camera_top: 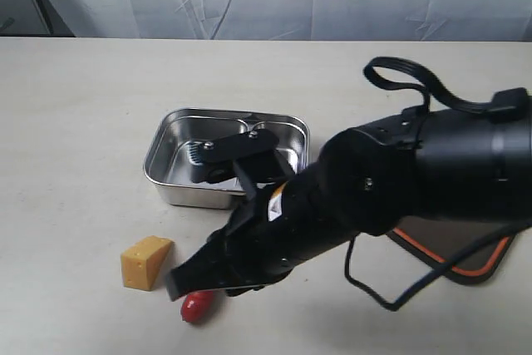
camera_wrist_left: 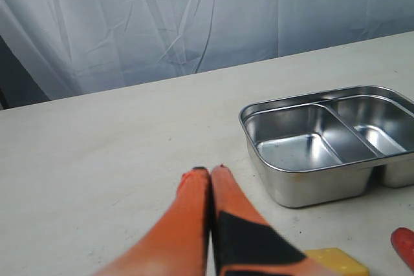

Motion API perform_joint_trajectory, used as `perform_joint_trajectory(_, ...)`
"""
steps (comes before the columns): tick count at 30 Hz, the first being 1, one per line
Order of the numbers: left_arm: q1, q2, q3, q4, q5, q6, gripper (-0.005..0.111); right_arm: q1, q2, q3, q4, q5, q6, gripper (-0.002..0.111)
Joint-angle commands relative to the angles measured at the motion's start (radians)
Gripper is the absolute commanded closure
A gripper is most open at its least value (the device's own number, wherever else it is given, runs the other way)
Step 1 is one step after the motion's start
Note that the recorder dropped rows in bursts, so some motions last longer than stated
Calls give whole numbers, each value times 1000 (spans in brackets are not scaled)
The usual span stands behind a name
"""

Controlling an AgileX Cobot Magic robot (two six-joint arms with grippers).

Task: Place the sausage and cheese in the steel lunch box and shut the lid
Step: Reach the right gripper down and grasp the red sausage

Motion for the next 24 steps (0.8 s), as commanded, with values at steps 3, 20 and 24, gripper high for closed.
perform_joint_trajectory(3, -7, -5, 5, 1, -4, -1, 107, 22, 99, -95, -31, -18, 79, 81)
perform_joint_trajectory(20, -7, -5, 5, 1, -4, -1, 107, 23, 285, -233, -400, 49, 486, 73)
perform_joint_trajectory(24, -7, -5, 5, 1, -4, -1, 107, 23, 287, -233, -400, 49, 498, 57)
